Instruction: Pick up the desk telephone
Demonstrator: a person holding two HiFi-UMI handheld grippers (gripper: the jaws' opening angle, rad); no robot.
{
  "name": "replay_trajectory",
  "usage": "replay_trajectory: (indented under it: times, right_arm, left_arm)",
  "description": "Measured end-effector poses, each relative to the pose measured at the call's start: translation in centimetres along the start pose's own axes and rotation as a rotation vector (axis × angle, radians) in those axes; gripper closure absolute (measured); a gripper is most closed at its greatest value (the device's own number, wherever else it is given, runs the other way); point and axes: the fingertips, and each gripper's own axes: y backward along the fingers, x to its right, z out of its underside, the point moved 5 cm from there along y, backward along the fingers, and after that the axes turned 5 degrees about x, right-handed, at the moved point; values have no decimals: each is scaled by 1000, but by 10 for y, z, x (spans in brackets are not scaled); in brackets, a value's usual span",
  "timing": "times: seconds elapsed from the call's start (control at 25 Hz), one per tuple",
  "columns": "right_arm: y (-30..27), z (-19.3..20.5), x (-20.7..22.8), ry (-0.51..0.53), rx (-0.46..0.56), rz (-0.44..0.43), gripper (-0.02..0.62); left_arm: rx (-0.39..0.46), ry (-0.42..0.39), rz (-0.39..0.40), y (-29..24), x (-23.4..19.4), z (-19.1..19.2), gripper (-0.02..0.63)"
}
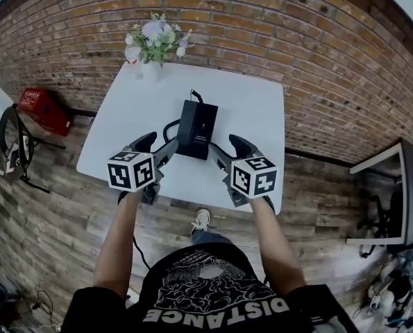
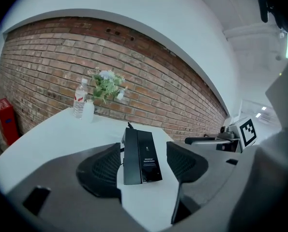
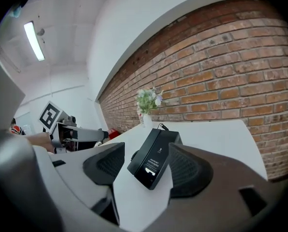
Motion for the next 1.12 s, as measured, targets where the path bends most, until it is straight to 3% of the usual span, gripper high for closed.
replay_trajectory:
  times: [0.48, 0.8, 1.12]
  right_arm:
    - [-67, 23, 51, -135, -121, -43, 334]
    - [-101, 50, 67, -246, -220, -95, 319]
    - [-121, 69, 68, -344, -283, -129, 305]
  left_arm:
    - [-168, 106, 91, -91, -44, 16, 327]
    - [-239, 275, 199, -131, -66, 34, 310]
    - [-338, 295, 272, -155, -68, 48, 308]
